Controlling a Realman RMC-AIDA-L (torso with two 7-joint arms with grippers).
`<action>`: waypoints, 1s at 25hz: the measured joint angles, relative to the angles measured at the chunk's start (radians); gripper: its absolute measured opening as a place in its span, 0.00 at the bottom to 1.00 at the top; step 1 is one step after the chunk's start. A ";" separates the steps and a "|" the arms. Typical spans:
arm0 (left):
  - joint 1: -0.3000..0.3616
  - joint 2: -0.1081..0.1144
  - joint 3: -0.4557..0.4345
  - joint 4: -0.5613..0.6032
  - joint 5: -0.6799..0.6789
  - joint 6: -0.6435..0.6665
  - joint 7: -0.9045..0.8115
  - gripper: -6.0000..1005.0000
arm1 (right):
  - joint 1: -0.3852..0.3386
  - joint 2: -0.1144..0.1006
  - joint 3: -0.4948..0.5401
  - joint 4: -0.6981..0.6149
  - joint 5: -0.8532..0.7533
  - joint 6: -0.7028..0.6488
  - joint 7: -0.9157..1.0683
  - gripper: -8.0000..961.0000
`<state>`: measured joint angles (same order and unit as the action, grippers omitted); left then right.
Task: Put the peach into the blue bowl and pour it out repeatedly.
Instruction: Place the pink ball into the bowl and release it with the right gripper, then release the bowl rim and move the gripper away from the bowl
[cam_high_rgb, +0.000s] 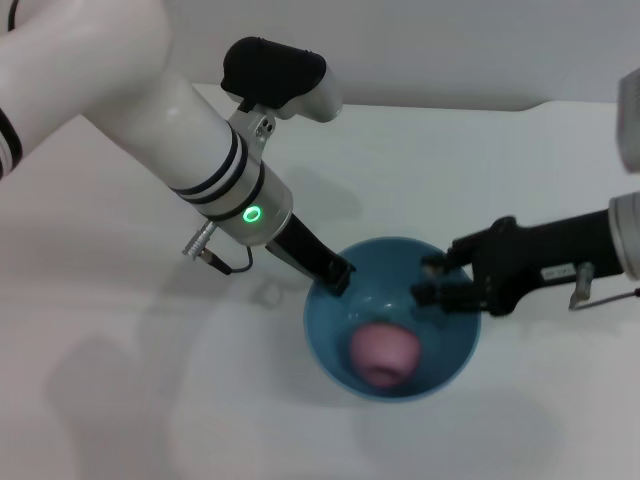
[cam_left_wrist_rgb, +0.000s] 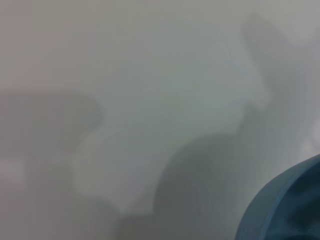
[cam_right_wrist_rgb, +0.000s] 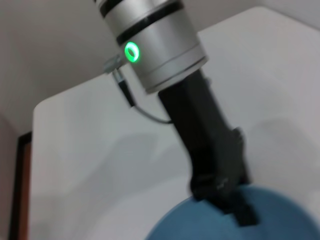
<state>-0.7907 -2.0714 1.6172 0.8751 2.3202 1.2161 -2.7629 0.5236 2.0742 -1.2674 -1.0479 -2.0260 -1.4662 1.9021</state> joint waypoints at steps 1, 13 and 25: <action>-0.001 -0.001 0.008 -0.001 0.001 0.000 0.000 0.01 | -0.007 0.000 0.020 -0.004 0.008 0.007 0.000 0.43; 0.006 -0.005 0.106 -0.020 0.008 -0.038 0.007 0.01 | -0.075 0.005 0.128 0.009 0.077 0.064 -0.029 0.43; 0.002 -0.005 0.161 -0.015 0.008 -0.044 0.005 0.09 | -0.085 0.006 0.140 0.019 0.101 0.076 -0.030 0.43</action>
<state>-0.7891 -2.0767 1.7778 0.8597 2.3278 1.1718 -2.7581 0.4383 2.0801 -1.1275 -1.0286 -1.9247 -1.3898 1.8722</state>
